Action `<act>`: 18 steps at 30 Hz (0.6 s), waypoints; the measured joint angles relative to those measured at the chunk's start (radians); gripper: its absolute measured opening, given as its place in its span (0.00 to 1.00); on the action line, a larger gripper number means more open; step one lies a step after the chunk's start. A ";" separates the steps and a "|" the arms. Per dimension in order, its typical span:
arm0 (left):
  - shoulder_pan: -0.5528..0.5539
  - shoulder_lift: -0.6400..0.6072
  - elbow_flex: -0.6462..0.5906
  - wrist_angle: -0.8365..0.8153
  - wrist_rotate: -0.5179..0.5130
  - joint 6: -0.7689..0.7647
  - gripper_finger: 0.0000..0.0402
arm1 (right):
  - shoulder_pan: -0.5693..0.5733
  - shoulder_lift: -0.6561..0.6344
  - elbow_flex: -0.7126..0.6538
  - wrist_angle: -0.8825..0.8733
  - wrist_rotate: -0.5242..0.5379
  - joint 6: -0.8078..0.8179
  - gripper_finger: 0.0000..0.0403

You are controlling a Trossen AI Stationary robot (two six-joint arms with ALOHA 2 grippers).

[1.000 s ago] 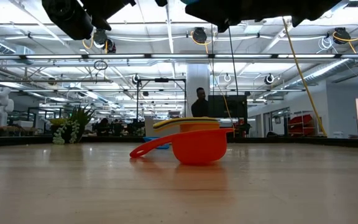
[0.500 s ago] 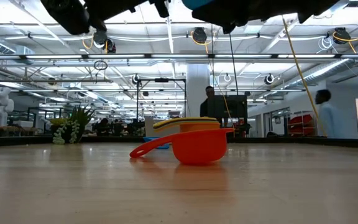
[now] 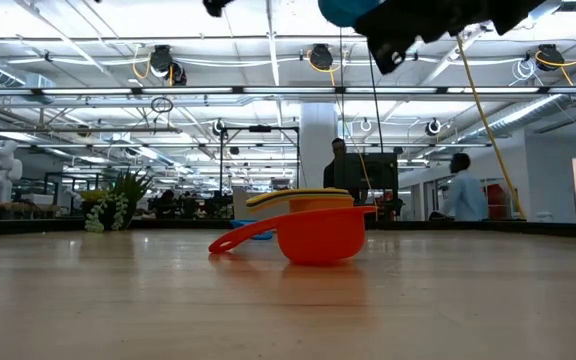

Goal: Nest measuring cups in basket
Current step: Stack the light blue measuring cup into the yellow measuring cup

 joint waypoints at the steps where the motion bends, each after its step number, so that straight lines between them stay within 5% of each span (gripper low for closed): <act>1: -0.010 -0.012 0.000 -0.012 -0.021 0.026 0.36 | -0.004 0.001 0.000 -0.015 -0.038 0.029 0.00; 13: -0.181 -0.035 0.000 -0.067 -0.127 0.548 0.36 | -0.075 0.121 0.000 0.141 -0.537 0.322 0.00; 18: -0.260 -0.033 0.000 -0.072 -0.229 0.777 0.36 | -0.073 0.217 0.000 0.278 -0.654 0.456 0.00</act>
